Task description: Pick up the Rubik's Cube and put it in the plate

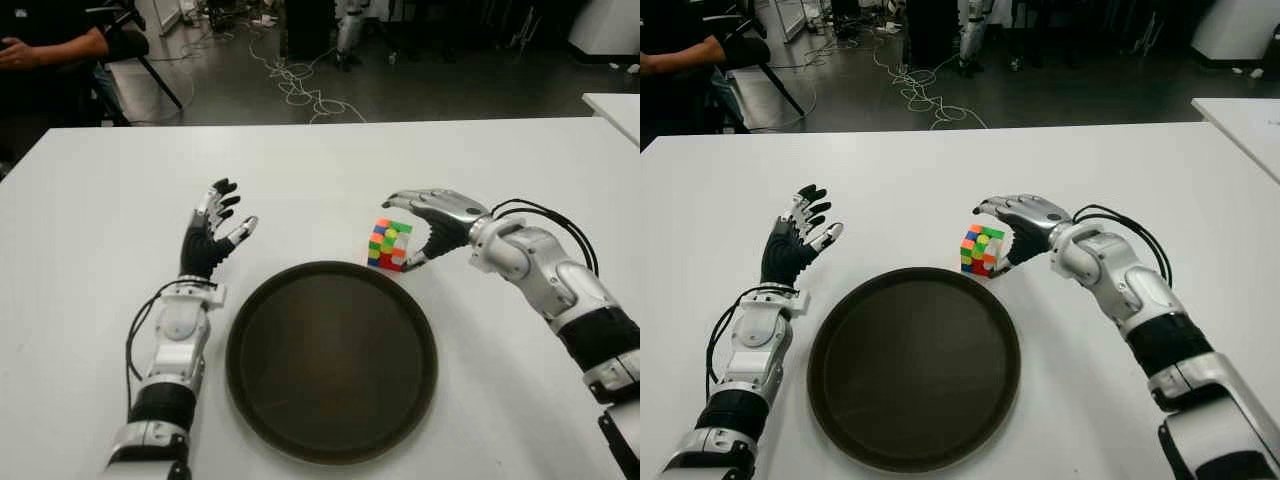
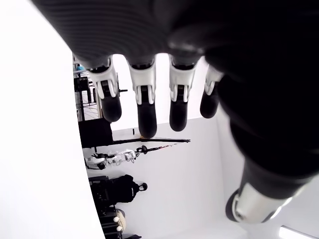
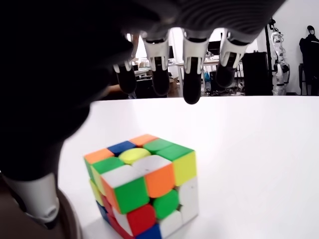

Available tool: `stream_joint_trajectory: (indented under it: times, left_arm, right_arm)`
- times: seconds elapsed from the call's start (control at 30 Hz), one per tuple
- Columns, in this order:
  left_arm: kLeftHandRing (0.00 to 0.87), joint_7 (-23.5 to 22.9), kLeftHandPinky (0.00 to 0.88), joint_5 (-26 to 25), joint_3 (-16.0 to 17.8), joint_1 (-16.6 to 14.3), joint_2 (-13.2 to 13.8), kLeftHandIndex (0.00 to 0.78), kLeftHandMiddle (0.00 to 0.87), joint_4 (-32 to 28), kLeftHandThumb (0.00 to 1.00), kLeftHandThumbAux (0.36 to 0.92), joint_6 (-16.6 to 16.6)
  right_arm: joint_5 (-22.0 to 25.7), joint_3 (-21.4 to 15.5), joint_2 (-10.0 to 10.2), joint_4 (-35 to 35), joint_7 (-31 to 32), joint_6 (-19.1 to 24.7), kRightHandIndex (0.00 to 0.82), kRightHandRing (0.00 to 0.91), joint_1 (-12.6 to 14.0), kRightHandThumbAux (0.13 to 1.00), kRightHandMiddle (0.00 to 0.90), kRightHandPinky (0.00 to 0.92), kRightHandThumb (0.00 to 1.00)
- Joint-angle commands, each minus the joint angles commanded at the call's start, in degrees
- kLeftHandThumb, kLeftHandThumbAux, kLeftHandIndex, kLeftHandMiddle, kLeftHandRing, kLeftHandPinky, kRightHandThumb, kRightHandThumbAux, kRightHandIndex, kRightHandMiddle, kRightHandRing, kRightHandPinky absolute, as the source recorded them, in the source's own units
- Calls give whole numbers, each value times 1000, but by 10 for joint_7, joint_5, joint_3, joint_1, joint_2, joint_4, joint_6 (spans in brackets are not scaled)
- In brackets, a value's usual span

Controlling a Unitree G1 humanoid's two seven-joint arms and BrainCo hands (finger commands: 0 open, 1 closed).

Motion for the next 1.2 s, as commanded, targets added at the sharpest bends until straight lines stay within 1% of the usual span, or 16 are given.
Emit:
stream_joint_trajectory:
  times: [0.1,0.23,0.43,0.63,0.73,1.03,1.2]
  left_arm:
    - [139,-2,122,0,-1,2,-1,89,158,-4,50,728,0]
    - [125,-7,104,-3,-2,4,-1,76,145,-9,40,737,4]
    - [123,-11,108,-7,-1,5,-2,73,142,-12,37,741,13]
    - [125,-10,116,-8,0,5,-4,75,144,-12,35,734,11]
    - [123,-10,114,-9,0,6,-4,72,143,-14,33,732,14]
    - [127,-12,115,-10,-1,6,-5,75,144,-18,30,743,16]
    - [129,-11,112,-8,-2,6,-5,82,150,-19,28,741,17]
  right_arm:
    - [-2,7,2,19,-6,-6,96,136,-7,677,128,107,0]
    - [-2,11,0,26,-9,-11,90,131,-10,672,123,101,0]
    - [-3,15,2,38,-10,-11,81,120,-15,655,113,96,0]
    - [-6,24,7,73,-33,-24,95,138,-23,664,127,121,0]
    - [-5,26,7,79,-38,-29,96,143,-25,663,131,127,0]
    - [6,27,16,124,-57,-56,99,147,-35,663,138,126,0]
    - [12,23,20,143,-59,-68,98,148,-40,641,142,126,0]
